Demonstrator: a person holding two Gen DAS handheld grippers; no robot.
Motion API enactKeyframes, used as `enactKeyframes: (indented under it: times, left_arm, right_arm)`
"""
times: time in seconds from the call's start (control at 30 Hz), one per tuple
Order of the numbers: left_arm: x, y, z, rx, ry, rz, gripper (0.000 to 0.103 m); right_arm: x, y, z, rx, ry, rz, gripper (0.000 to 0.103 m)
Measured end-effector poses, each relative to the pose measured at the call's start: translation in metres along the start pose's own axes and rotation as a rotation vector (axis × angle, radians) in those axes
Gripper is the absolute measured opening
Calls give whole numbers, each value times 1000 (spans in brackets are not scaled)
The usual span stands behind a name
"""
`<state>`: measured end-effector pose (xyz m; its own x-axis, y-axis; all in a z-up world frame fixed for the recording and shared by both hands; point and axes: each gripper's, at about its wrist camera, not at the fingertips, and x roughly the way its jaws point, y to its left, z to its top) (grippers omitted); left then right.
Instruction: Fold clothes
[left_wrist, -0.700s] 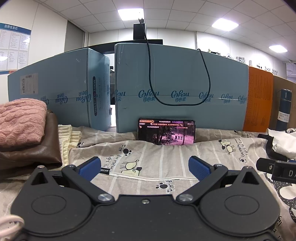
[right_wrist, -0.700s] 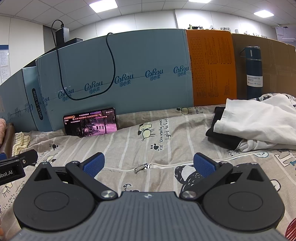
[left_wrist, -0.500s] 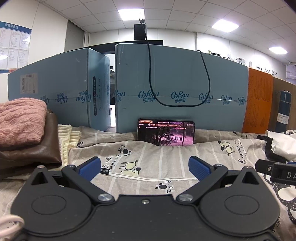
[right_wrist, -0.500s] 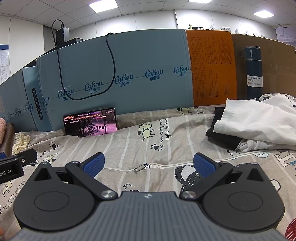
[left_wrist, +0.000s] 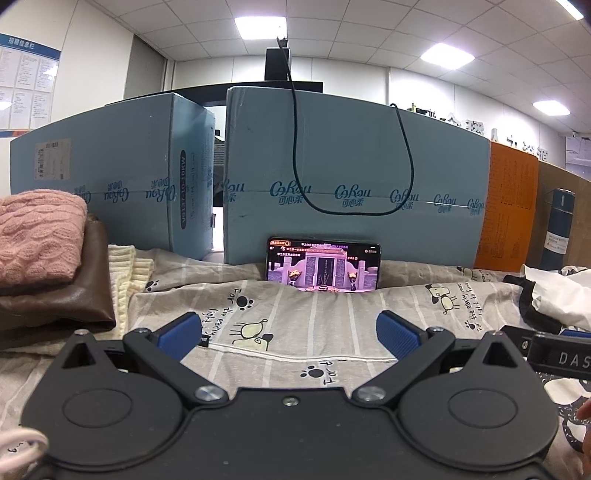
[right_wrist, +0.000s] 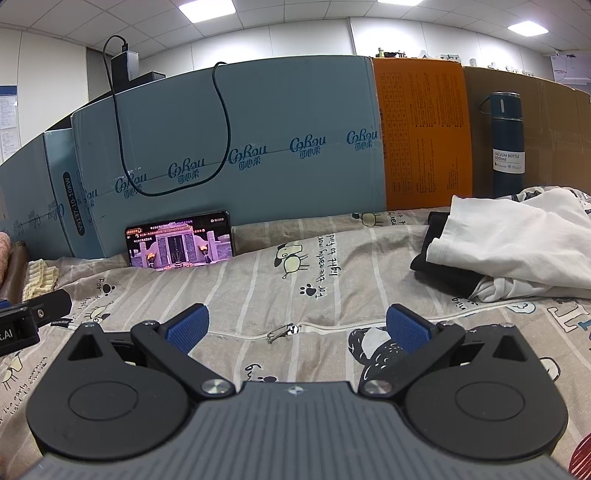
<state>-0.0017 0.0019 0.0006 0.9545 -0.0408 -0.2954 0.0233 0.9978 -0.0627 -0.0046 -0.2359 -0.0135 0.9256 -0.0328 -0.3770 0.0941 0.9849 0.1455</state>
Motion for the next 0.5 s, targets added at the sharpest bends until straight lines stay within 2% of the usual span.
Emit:
enactKeyframes:
  times: [0.5]
  left_arm:
    - [-1, 0, 0, -3, -5, -2, 103]
  right_arm:
    - [0, 0, -1, -4, 1, 1, 103]
